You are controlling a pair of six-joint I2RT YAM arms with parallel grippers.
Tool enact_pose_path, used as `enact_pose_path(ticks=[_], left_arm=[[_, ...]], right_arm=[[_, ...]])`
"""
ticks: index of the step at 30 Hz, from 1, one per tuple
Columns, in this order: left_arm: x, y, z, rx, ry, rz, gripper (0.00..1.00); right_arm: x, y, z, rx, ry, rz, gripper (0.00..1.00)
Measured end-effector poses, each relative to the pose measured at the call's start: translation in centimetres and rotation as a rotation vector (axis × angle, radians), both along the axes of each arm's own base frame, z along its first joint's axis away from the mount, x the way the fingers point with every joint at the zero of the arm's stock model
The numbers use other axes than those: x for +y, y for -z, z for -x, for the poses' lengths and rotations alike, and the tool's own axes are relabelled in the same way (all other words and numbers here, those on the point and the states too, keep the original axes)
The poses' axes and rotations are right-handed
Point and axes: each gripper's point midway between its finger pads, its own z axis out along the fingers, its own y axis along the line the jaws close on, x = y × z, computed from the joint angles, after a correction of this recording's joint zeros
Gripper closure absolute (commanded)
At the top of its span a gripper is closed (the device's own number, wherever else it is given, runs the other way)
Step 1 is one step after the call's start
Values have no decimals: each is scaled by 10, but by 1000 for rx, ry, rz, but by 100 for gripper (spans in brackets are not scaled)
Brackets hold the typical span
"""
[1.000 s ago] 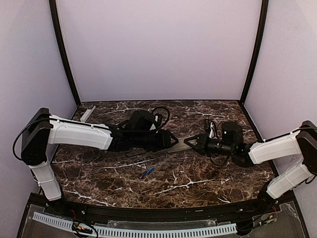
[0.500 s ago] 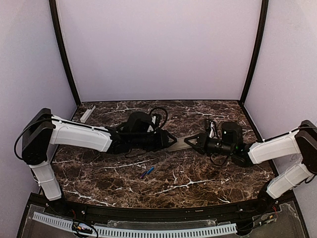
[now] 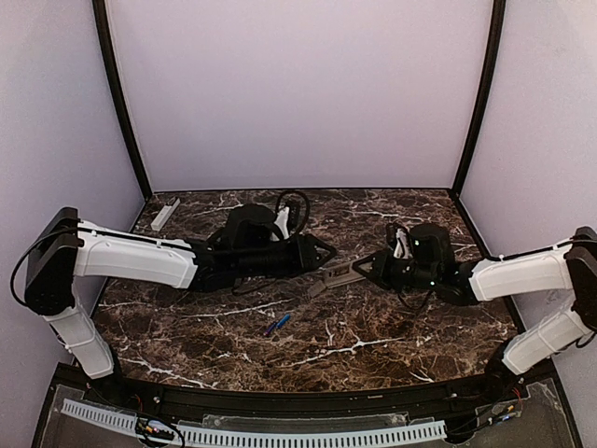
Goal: Load the batteries into the remote control
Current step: Remove the battery cover from the remote control, then adjust the battery at the center of the board.
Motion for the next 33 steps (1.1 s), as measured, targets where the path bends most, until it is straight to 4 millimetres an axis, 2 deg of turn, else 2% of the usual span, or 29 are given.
enact_pose_path(ticks=[4, 8, 13, 16, 19, 24, 29, 33], left_arm=[[7, -3, -4, -13, -36, -3, 47], [16, 4, -9, -8, -74, -34, 43], [33, 17, -17, -4, -107, -109, 37], [48, 22, -17, -18, -104, -181, 35], [65, 22, -13, -45, -91, -264, 35], [90, 27, 6, -77, -19, -420, 39], [118, 58, 28, -28, 65, -610, 49], [135, 77, 46, 18, 125, -722, 53]], right_arm=[[-8, -20, -15, -80, 41, 95, 100], [-11, -43, -30, -172, 66, 158, 100], [-16, -39, -29, -191, 40, 220, 100], [-17, -40, -24, -196, -6, 213, 100], [-22, -54, -21, -225, -42, 176, 100], [-25, -73, -10, -264, -128, 110, 100], [-17, -65, 12, -227, -254, 58, 100], [-13, -56, 29, -194, -335, 19, 100]])
